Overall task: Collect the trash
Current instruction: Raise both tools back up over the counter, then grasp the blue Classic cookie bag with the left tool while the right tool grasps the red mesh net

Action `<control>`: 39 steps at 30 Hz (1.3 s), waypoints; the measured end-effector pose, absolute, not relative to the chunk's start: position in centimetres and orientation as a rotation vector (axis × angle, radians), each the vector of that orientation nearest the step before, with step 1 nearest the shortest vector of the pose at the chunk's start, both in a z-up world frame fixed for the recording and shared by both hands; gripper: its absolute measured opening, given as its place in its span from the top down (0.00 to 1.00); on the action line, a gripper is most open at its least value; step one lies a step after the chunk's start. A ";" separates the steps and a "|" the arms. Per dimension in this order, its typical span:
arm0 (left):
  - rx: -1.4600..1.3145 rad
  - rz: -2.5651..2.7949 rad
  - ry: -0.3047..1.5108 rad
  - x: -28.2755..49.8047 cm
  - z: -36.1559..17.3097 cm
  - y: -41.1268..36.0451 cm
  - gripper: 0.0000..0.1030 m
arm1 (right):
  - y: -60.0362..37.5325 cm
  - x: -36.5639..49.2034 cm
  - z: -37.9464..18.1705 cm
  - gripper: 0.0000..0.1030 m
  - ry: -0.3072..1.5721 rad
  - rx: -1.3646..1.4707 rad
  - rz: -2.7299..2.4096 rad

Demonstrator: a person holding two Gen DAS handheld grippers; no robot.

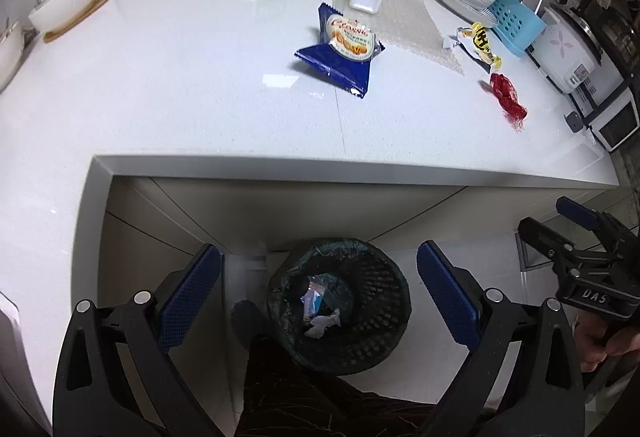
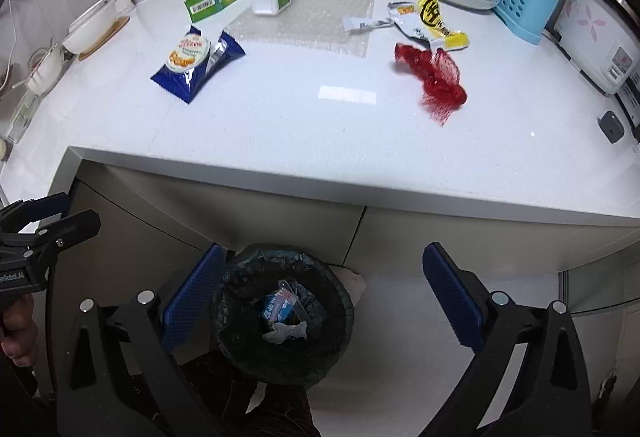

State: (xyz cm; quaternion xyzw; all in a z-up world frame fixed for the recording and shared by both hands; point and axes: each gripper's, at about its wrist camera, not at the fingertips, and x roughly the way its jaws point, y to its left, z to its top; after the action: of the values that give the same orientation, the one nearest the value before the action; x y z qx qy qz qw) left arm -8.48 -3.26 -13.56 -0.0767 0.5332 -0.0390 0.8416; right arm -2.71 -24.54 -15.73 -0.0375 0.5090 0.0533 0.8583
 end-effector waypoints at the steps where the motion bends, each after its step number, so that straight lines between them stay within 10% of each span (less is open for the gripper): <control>1: -0.159 -0.082 1.127 -8.4 -13.2 -3.2 0.07 | -24.7 -2.7 -15.5 0.08 1.063 -0.073 0.110; 39: -0.102 -0.087 1.064 2.8 -8.5 -4.0 0.07 | -30.3 7.0 -10.4 0.08 0.967 0.010 -0.035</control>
State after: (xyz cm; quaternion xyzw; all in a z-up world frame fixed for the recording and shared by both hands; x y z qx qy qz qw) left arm 2.84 -3.99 -8.55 -0.0486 0.5067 -0.0413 0.8597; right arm 7.02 -30.30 -10.36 0.0050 0.4649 -0.0169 0.8852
